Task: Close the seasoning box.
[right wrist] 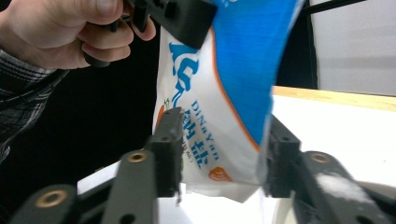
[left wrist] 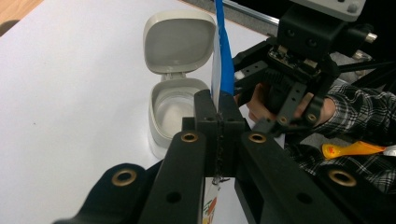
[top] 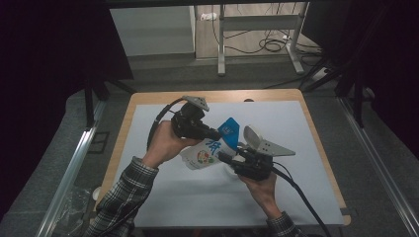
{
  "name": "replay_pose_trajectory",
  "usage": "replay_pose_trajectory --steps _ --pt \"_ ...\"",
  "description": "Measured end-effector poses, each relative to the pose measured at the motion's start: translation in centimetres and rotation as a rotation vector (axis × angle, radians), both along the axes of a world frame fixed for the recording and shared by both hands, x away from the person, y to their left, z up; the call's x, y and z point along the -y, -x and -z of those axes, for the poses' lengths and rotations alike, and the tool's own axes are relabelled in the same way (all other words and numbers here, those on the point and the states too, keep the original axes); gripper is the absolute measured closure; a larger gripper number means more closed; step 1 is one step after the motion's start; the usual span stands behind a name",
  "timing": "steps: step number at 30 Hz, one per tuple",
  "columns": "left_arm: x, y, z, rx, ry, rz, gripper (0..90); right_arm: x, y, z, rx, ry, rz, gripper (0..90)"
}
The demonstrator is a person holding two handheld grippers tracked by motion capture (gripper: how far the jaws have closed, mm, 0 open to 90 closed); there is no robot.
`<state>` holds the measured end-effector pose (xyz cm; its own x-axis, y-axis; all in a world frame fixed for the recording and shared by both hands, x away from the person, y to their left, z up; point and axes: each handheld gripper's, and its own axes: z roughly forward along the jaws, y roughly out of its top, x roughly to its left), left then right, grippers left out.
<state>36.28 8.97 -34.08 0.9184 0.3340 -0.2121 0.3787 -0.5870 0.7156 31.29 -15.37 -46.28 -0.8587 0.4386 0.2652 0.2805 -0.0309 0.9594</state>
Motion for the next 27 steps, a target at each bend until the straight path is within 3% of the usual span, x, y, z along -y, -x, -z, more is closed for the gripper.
replay_pose_trajectory --steps 16,27 --pt "-0.2 -0.6 0.9 0.000 0.027 -0.026 90.0 0.8 -0.7 -0.6 -0.009 0.016 0.023 83.7" --pt "-1.0 -1.0 2.3 0.020 0.065 -0.050 87.9 0.7 -1.0 -1.3 -0.032 0.063 0.050 88.3"
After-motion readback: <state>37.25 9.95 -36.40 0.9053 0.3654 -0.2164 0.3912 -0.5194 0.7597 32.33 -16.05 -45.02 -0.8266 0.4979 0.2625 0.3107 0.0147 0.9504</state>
